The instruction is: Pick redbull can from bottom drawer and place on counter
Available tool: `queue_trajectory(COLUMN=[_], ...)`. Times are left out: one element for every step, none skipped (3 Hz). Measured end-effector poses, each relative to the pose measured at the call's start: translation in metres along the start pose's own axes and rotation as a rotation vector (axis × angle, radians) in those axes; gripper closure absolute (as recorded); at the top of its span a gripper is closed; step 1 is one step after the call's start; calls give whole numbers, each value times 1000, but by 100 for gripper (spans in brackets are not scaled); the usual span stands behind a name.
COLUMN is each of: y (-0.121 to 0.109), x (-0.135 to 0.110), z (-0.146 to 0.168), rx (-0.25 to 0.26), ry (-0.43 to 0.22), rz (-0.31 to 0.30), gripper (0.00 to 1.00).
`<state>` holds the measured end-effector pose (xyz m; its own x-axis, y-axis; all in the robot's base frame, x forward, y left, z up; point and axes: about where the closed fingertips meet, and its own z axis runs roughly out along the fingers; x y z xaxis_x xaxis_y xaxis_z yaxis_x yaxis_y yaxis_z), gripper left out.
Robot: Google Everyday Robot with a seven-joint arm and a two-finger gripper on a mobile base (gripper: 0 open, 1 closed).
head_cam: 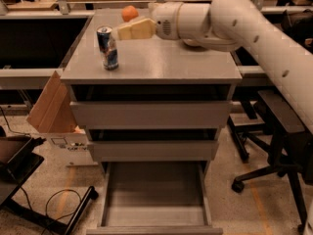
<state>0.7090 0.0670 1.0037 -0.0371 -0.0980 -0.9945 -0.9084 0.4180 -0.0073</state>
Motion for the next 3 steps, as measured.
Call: queue_trajectory(y=[27,50,46], x=[-7,2,34], z=[-69,-122,-183], rx=[-19,49,298], ry=[28,19,8], rz=[35,54,74], gripper=[0,0,0])
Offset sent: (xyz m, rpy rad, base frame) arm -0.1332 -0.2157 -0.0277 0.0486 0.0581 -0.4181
